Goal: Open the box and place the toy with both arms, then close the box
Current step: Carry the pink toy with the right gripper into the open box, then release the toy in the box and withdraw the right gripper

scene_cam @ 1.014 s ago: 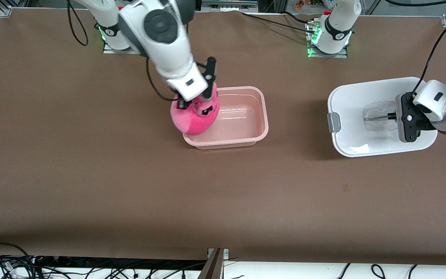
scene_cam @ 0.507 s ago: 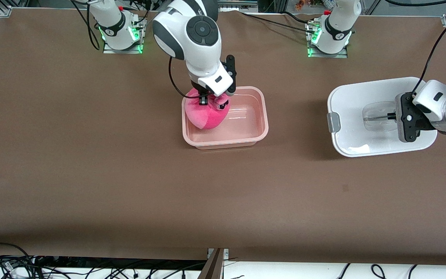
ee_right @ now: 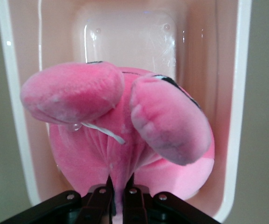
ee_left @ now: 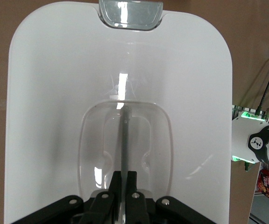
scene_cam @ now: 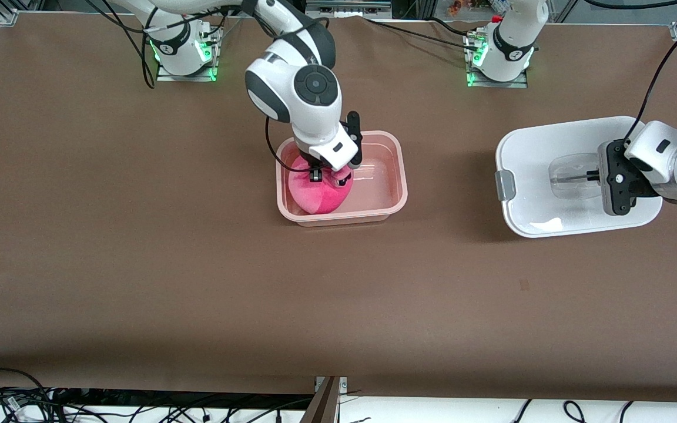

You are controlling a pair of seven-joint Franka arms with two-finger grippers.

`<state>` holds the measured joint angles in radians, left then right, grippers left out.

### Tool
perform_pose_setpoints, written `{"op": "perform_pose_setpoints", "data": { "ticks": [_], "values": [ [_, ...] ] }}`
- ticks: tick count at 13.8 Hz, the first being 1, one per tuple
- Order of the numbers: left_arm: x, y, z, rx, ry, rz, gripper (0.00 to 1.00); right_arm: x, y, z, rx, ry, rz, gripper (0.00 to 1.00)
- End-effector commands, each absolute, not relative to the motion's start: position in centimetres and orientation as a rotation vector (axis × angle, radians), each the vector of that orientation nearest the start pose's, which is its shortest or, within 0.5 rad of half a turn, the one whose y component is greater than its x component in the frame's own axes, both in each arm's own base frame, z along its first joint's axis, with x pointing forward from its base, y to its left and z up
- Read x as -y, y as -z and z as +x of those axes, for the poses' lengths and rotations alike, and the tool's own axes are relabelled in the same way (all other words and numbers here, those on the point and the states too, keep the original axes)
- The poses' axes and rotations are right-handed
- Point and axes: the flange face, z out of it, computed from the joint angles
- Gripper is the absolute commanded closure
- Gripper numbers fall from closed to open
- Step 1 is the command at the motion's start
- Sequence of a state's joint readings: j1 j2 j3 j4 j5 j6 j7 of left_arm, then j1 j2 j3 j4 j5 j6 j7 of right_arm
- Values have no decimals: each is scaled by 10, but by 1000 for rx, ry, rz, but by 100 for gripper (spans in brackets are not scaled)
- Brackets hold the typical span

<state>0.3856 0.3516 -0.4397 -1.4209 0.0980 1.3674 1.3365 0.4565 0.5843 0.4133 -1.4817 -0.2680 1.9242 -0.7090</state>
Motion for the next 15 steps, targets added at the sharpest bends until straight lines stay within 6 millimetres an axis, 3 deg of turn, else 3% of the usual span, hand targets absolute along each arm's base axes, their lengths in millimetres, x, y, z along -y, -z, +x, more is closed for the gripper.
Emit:
{"op": "perform_pose_setpoints", "data": {
  "ticks": [1, 3, 7, 10, 12, 13, 14, 15],
  "values": [
    [-15, -495, 611, -2153, -487, -2592, 100, -492, -327, 506, -2266, 87, 2106, 0],
    [-16, -496, 610, -2153, -499, -2596, 100, -497, -307, 506, -2262, 78, 2129, 0],
    [-15, -498, 610, -2147, -493, -2602, 100, -529, -272, 495, -2161, -72, 2304, 0],
    [-12, -498, 610, -2156, -487, -2597, 100, -548, -264, 488, -2070, -196, 2434, 0],
    [-5, -506, 611, -2173, -462, -2577, 100, -540, -273, 496, -2051, -202, 2448, 0],
    [2, -511, 612, -2191, -446, -2558, 100, -522, -285, 513, -2008, -183, 2475, 0],
    [8, -513, 612, -2199, -438, -2549, 100, -505, -304, 527, -1965, -135, 2494, 0],
    [12, -515, 612, -2210, -419, -2556, 100, -500, -344, 532, -1939, -104, 2515, 0]
  ]
}}
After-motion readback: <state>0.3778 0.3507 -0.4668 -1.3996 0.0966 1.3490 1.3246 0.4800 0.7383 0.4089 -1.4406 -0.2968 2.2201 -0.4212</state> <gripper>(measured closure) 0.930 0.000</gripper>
